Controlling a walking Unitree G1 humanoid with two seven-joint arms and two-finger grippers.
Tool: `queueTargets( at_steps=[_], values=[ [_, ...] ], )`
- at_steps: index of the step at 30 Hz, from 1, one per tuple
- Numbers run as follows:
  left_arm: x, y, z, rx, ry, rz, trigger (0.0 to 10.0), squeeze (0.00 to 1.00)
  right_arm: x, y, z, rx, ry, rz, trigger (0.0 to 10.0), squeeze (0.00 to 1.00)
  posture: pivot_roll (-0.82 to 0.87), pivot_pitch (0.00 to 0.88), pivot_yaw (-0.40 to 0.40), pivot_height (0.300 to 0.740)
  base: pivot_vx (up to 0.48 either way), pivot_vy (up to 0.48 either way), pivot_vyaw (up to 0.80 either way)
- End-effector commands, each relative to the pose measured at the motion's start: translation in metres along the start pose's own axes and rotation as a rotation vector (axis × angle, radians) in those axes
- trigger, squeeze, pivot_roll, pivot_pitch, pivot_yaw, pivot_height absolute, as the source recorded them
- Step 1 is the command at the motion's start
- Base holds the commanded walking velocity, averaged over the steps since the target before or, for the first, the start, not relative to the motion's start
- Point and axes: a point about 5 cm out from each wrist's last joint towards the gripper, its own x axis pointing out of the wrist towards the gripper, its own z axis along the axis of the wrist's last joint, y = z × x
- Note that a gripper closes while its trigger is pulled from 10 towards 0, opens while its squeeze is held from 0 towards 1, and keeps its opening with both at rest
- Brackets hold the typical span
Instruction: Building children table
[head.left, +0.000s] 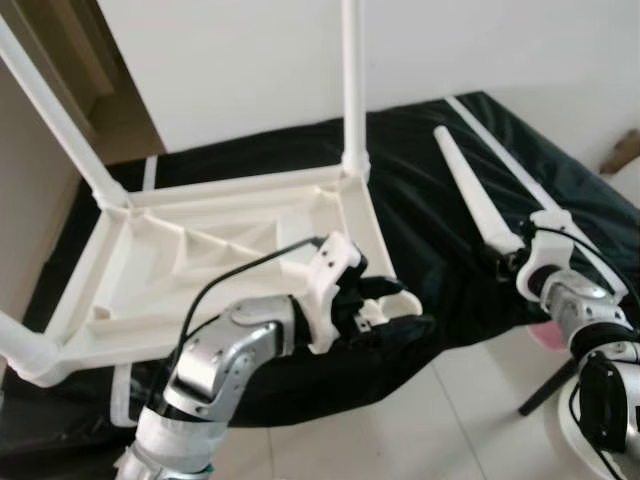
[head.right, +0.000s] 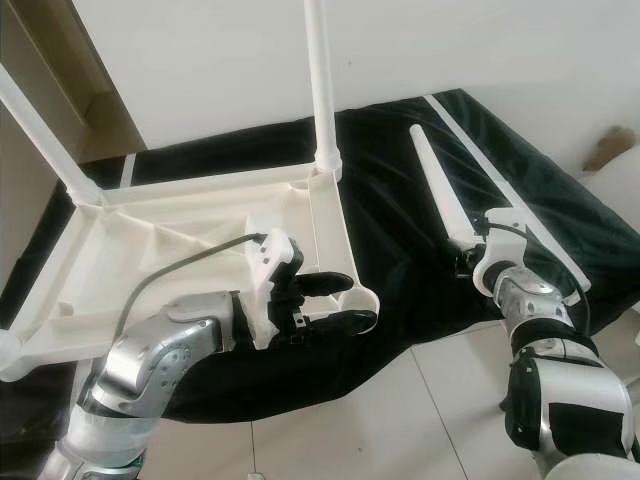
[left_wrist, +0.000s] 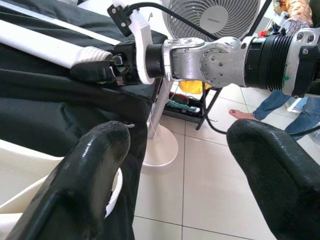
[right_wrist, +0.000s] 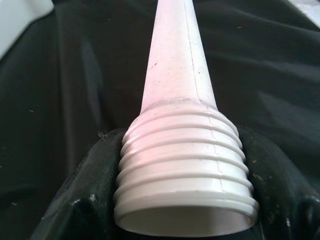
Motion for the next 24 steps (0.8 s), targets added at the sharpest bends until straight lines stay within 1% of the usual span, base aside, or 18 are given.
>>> queueTargets(
  at_steps=[1,3,5,7,8,11,14,15,18,19,21,22,23,24],
  values=[
    [0.001,0.001,0.001,-0.002,0.004,0.027,10.0,0.00,0.004,0.010,-0.001,0.003,0.006,0.044,0.0,0.00,0.04,0.025,0.090,0.740,0.000,0.000,0.00],
    [0.001,0.001,0.001,0.001,0.003,0.029,10.0,0.00,0.005,0.015,0.000,-0.017,-0.004,0.058,0.0,0.00,0.04,0.024,0.084,0.740,0.000,0.000,0.00],
    [0.001,0.001,0.001,0.001,0.003,0.029,10.0,0.00,0.005,0.015,0.000,-0.017,-0.004,0.058,0.0,0.00,0.04,0.024,0.084,0.740,0.000,0.000,0.00],
    [0.000,0.002,0.003,0.008,-0.004,0.041,10.0,0.00,0.006,0.023,0.003,0.008,-0.057,0.052,0.0,0.00,0.04,0.020,0.072,0.740,0.000,0.000,0.00],
    [0.000,0.002,0.003,0.008,-0.004,0.041,10.0,0.00,0.006,0.023,0.003,0.008,-0.057,0.052,0.0,0.00,0.04,0.020,0.072,0.740,0.000,0.000,0.00],
    [-0.001,0.004,0.003,0.014,-0.006,0.054,10.0,0.00,0.003,0.033,0.002,0.064,-0.112,0.020,0.0,0.00,0.04,0.019,0.069,0.740,0.000,0.000,0.00],
    [-0.001,0.005,0.004,0.014,-0.006,0.055,10.0,0.00,0.001,0.037,0.002,0.070,-0.127,0.016,0.0,0.00,0.04,0.019,0.069,0.740,0.000,0.000,0.00],
    [-0.001,0.005,0.004,0.016,-0.005,0.055,10.0,0.00,-0.003,0.041,0.002,0.096,-0.143,0.006,0.0,0.00,0.04,0.016,0.071,0.740,0.000,0.000,0.00],
    [-0.001,0.005,0.004,0.017,-0.005,0.055,10.0,0.00,-0.006,0.044,0.002,0.117,-0.153,-0.001,0.0,0.00,0.04,0.016,0.071,0.740,0.000,0.000,0.00],
    [-0.001,0.005,0.004,0.020,-0.004,0.051,10.0,0.00,-0.011,0.049,0.001,0.153,-0.162,-0.020,0.0,0.00,0.04,0.017,0.074,0.740,0.000,0.000,0.00],
    [-0.001,0.005,0.004,0.020,-0.004,0.051,10.0,0.00,-0.011,0.049,0.001,0.153,-0.162,-0.020,0.0,0.00,0.04,0.017,0.074,0.740,0.000,0.000,0.00],
    [0.000,0.005,0.005,0.023,-0.003,0.048,10.0,0.00,-0.017,0.054,0.001,0.174,-0.171,-0.031,0.0,0.00,0.04,0.017,0.074,0.740,0.000,0.000,0.00],
    [0.001,0.006,0.006,0.027,-0.001,0.042,10.0,0.00,-0.032,0.067,-0.002,0.204,-0.173,-0.036,0.0,0.00,0.03,0.017,0.077,0.740,0.000,0.000,0.00],
    [0.001,0.006,0.006,0.027,-0.001,0.042,10.0,0.00,-0.032,0.067,-0.002,0.204,-0.173,-0.036,0.0,0.00,0.03,0.017,0.077,0.740,0.000,0.000,0.00]
  ],
)
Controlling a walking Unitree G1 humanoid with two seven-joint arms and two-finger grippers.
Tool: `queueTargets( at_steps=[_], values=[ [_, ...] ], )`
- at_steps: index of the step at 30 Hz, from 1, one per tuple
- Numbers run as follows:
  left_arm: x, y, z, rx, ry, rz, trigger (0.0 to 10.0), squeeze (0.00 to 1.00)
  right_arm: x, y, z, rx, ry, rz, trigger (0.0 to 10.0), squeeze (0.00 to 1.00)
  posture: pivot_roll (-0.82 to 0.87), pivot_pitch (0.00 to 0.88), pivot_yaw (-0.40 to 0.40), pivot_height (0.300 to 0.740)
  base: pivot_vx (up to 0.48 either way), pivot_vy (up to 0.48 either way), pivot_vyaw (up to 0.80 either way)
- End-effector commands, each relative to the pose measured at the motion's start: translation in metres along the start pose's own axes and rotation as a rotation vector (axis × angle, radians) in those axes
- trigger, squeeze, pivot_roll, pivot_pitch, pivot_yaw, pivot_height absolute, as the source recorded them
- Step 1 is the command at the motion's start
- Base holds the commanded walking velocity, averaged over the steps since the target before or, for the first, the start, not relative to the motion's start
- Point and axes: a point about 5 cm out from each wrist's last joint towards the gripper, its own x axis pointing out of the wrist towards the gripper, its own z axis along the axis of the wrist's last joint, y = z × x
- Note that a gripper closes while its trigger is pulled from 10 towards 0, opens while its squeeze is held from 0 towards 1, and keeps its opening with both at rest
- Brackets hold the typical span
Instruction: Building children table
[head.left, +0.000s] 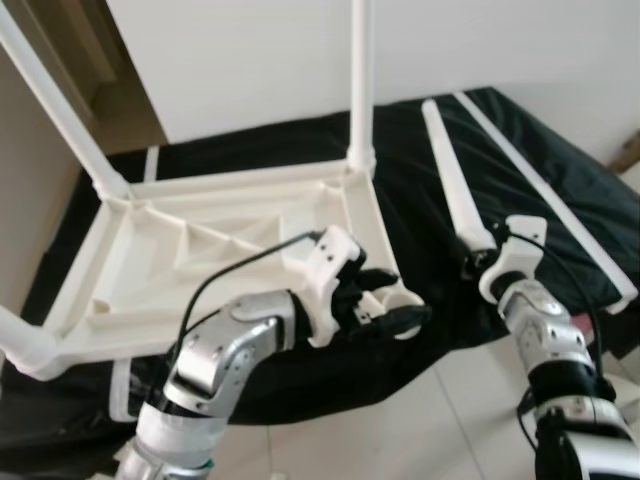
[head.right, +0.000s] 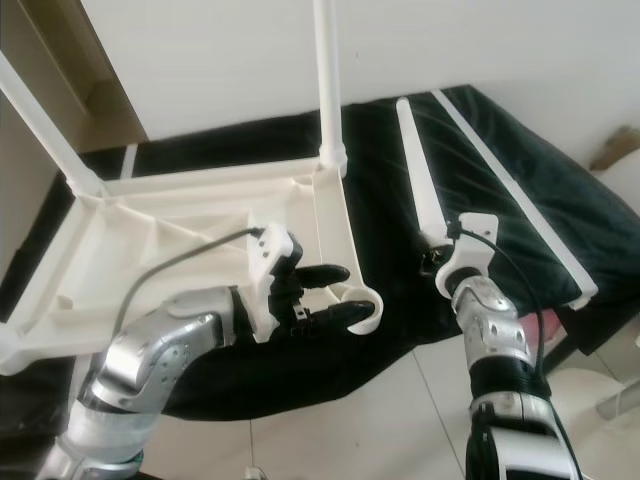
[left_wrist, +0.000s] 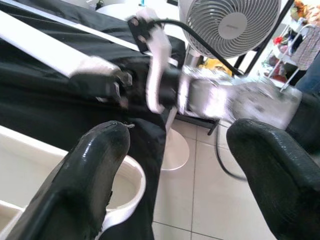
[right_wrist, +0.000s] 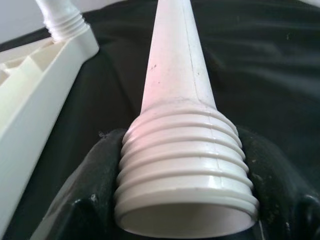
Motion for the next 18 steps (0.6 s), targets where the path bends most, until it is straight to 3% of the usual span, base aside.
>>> queueTargets(
  at_steps=[1,7,8,12,13,18],
  values=[
    [0.000,0.001,0.000,0.001,0.008,-0.004,10.0,0.00,-0.002,0.007,0.005,0.014,-0.008,0.010,0.0,0.00,0.03,0.017,0.077,0.740,0.000,0.000,0.00],
    [0.001,0.001,0.001,0.006,0.007,-0.012,10.0,0.00,-0.025,0.016,0.007,0.020,0.002,0.012,0.0,0.00,0.02,0.011,0.077,0.740,0.000,0.000,0.00],
    [0.001,0.001,0.002,0.006,0.007,-0.014,10.0,0.00,-0.027,0.016,0.006,0.012,0.012,0.007,10.0,0.00,0.02,0.009,0.079,0.740,0.000,0.000,0.00],
    [0.002,0.001,0.001,0.006,0.008,-0.020,10.0,0.00,-0.029,0.016,0.005,0.001,0.023,0.007,10.0,0.00,0.01,0.005,0.081,0.740,0.000,0.000,0.00],
    [0.002,0.001,0.001,0.006,0.009,-0.021,10.0,0.00,-0.029,0.017,0.006,-0.006,0.023,0.006,10.0,1.00,0.01,0.005,0.081,0.740,0.000,0.000,0.00],
    [0.002,0.001,0.002,0.010,0.010,-0.024,10.0,0.00,-0.029,0.014,0.014,-0.018,0.009,0.005,10.0,1.00,0.01,0.000,0.080,0.740,0.000,0.000,0.00]
  ],
)
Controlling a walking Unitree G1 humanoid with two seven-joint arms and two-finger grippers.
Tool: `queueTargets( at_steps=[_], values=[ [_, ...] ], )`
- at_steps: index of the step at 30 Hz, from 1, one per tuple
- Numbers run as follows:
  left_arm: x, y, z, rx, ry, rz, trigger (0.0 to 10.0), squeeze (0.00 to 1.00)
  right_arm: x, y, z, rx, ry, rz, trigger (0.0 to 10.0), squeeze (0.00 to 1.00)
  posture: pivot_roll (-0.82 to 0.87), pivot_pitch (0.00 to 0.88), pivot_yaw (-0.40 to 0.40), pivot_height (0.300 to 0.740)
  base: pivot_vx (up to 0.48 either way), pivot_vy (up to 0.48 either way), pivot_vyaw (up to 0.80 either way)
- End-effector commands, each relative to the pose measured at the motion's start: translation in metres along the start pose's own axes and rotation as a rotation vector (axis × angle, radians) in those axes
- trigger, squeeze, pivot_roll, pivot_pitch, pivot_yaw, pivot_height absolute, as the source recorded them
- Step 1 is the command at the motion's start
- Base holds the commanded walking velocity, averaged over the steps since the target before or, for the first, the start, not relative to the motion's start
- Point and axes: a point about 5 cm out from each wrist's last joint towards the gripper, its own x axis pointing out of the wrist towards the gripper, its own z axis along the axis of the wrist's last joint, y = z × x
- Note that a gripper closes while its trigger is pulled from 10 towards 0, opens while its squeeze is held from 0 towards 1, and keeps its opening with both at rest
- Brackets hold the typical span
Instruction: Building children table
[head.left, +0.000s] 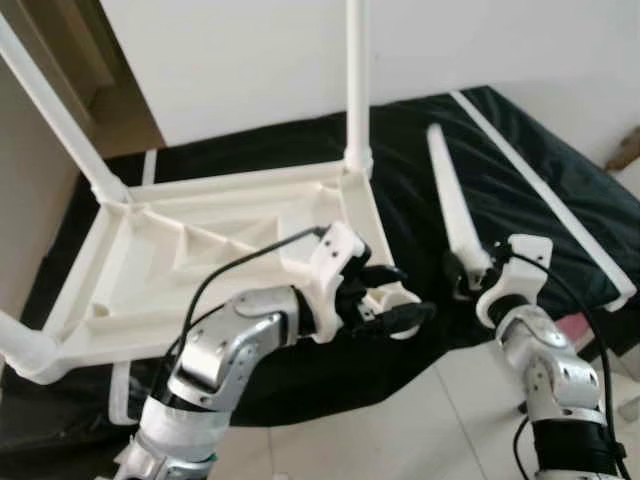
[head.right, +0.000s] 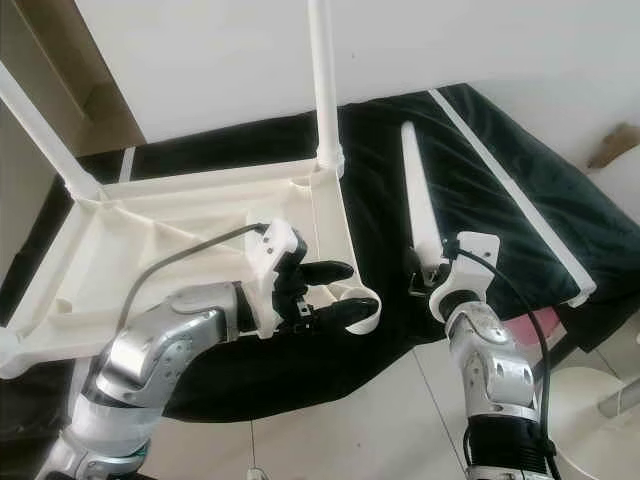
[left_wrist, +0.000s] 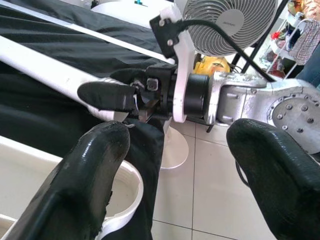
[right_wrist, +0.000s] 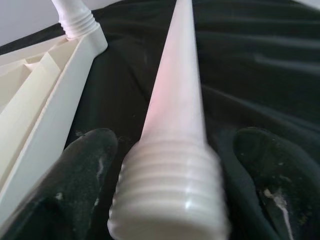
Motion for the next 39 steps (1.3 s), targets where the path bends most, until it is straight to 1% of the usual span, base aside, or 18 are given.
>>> queueTargets(
  at_steps=[1,9,10,12,15,16,20,22,23,25,26,28,29,31,32,35,37,39],
  values=[
    [0.000,0.001,0.001,0.007,-0.001,-0.014,10.0,0.00,0.000,0.002,0.004,-0.002,0.001,0.009,10.0,1.00,0.01,0.000,0.080,0.740,0.000,0.000,0.00],
    [0.000,0.001,0.001,0.010,0.000,-0.014,10.0,0.00,-0.002,0.006,0.011,-0.024,0.017,0.036,10.0,1.00,0.01,0.000,0.077,0.740,0.000,0.000,0.00],
    [0.000,0.001,0.001,0.010,0.000,-0.015,10.0,0.00,0.000,0.007,0.013,-0.033,0.012,0.051,10.0,0.00,0.01,0.000,0.078,0.740,0.000,0.000,0.00],
    [0.000,0.001,0.000,0.010,0.001,-0.015,10.0,0.00,0.002,0.008,0.017,-0.038,0.007,0.059,10.0,0.00,0.01,0.000,0.077,0.740,0.000,0.000,0.00],
    [0.000,0.002,0.000,0.011,0.001,-0.019,10.0,0.00,0.016,0.003,0.028,-0.031,-0.005,0.048,10.0,0.00,0.00,0.000,0.080,0.740,0.000,0.000,0.00],
    [0.000,0.002,0.000,0.011,0.001,-0.019,10.0,0.00,0.016,0.003,0.028,-0.031,-0.005,0.048,10.0,0.00,0.00,0.000,0.080,0.740,0.000,0.000,0.00],
    [0.002,0.001,0.000,0.013,0.001,-0.027,10.0,0.00,0.031,-0.002,0.036,-0.027,0.014,0.008,10.0,0.00,0.00,0.000,0.085,0.740,0.000,0.000,0.00],
    [0.002,0.001,0.000,0.013,0.001,-0.030,10.0,0.00,0.035,-0.004,0.039,-0.024,0.015,-0.006,10.0,0.00,0.00,0.000,0.085,0.740,0.000,0.000,0.00],
    [0.002,0.001,0.000,0.013,0.001,-0.033,10.0,0.00,0.041,-0.005,0.040,-0.013,0.032,-0.027,10.0,0.00,0.00,0.000,0.085,0.740,0.000,0.000,0.00],
    [0.003,0.001,0.000,0.013,0.000,-0.036,10.0,0.00,0.046,-0.006,0.041,-0.003,0.056,-0.044,10.0,0.00,0.00,0.000,0.085,0.740,0.000,0.000,0.00],
    [0.003,0.001,0.000,0.012,0.002,-0.034,10.0,0.00,0.051,-0.008,0.038,0.015,0.113,-0.068,10.0,0.00,0.00,0.000,0.086,0.740,0.000,0.000,0.00],
    [0.002,0.001,0.000,0.011,0.006,-0.030,10.0,0.00,0.058,-0.010,0.036,0.042,0.176,-0.100,10.0,0.00,0.01,0.000,0.086,0.740,0.000,0.000,0.00],
    [0.002,0.001,-0.001,0.010,0.008,-0.026,10.0,0.00,0.061,-0.011,0.037,0.067,0.194,-0.109,10.0,0.00,0.01,0.000,0.086,0.740,0.000,0.000,0.00],
    [0.002,0.001,-0.001,0.010,0.008,-0.023,10.0,0.00,0.063,-0.011,0.038,0.082,0.200,-0.112,10.0,0.00,0.01,0.000,0.086,0.740,0.000,0.000,0.00],
    [0.001,0.000,-0.001,0.000,0.011,-0.023,10.0,0.00,0.069,-0.010,0.041,0.088,0.238,-0.109,10.0,0.00,0.01,0.000,0.093,0.740,0.000,0.000,0.00],
    [0.001,-0.003,-0.002,-0.010,0.015,-0.027,10.0,0.00,0.074,-0.009,0.046,0.062,0.241,-0.120,10.0,0.00,0.02,0.000,0.098,0.740,0.000,0.000,0.00],
    [0.001,-0.003,-0.002,-0.010,0.015,-0.027,10.0,0.00,0.074,-0.009,0.046,0.062,0.241,-0.120,10.0,0.00,0.02,0.000,0.098,0.740,0.000,0.000,0.00],
    [0.000,-0.007,-0.003,-0.026,0.021,-0.030,10.0,0.00,0.081,-0.007,0.053,0.029,0.217,-0.130,10.0,0.00,0.03,0.000,0.102,0.740,0.000,0.000,0.00]
  ],
)
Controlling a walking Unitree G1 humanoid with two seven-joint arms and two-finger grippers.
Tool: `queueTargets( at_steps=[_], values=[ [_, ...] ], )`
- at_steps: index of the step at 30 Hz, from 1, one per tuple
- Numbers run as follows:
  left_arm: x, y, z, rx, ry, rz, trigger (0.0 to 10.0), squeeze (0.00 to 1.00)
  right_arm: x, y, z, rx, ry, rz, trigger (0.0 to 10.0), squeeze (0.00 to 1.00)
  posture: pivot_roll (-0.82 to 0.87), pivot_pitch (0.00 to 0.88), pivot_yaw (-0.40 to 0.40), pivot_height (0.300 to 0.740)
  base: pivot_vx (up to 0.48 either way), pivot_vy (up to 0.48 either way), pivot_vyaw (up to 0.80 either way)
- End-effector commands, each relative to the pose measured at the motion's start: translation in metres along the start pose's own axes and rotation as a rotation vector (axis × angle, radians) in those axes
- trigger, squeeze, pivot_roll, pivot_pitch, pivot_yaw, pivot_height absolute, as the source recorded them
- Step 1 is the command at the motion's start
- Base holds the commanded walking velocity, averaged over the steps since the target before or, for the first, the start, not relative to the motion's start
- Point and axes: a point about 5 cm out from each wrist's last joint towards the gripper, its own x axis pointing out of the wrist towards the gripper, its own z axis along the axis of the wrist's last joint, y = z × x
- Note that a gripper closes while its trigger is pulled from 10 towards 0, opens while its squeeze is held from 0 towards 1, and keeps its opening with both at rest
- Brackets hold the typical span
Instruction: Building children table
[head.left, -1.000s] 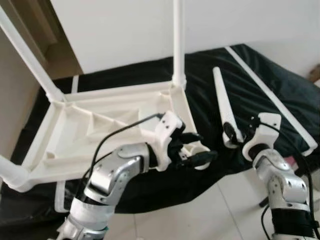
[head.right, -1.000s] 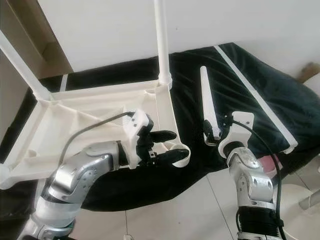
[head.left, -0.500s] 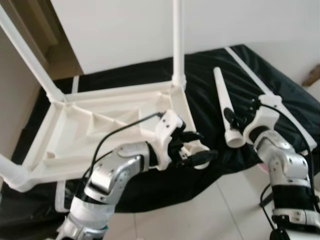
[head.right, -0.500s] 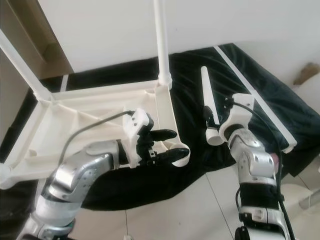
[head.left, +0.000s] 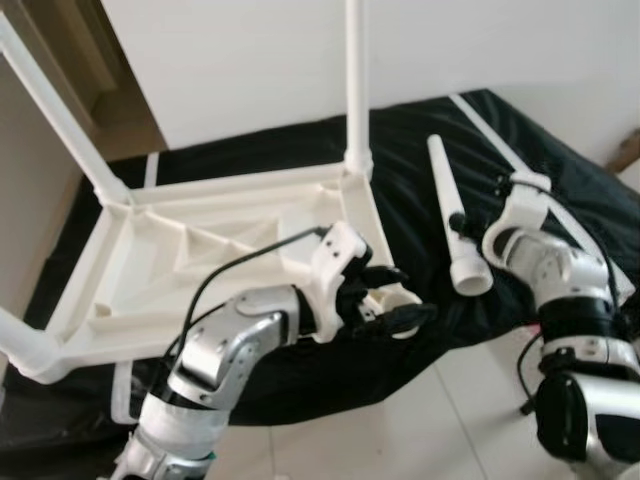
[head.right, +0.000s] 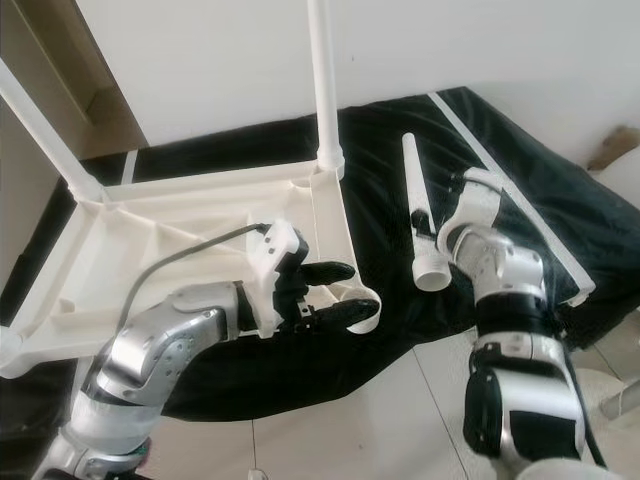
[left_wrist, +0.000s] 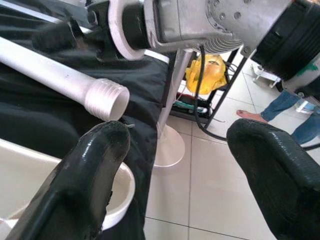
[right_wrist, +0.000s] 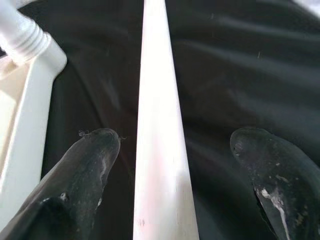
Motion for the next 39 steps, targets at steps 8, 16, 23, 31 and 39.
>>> queueTargets(
  at_steps=[8,16,23,31,39],
  values=[
    [-0.002,-0.012,-0.004,-0.039,0.024,-0.011,10.0,0.00,0.009,0.005,0.005,-0.028,0.056,-0.050,10.0,0.00,0.04,0.042,0.105,0.740,0.000,0.000,0.00],
    [-0.003,-0.018,-0.005,-0.071,0.029,-0.007,10.0,0.00,0.014,0.001,0.004,0.027,0.134,-0.094,10.0,0.00,0.06,0.084,0.102,0.740,0.000,0.000,0.00],
    [-0.004,-0.024,-0.007,-0.124,0.022,0.014,10.0,0.00,0.016,0.007,0.008,-0.005,0.193,-0.077,10.0,0.00,0.07,0.145,0.094,0.740,0.000,0.000,0.00],
    [-0.001,-0.030,-0.008,-0.159,0.021,0.014,10.0,0.00,0.017,0.013,0.007,0.016,0.253,-0.063,10.0,0.00,0.06,0.186,0.087,0.740,0.000,0.000,0.00],
    [-0.001,-0.031,-0.007,-0.173,0.020,0.026,10.0,0.00,0.017,0.015,0.007,0.022,0.283,-0.047,8.5,0.00,0.05,0.195,0.090,0.740,0.000,0.000,0.00]
  ],
)
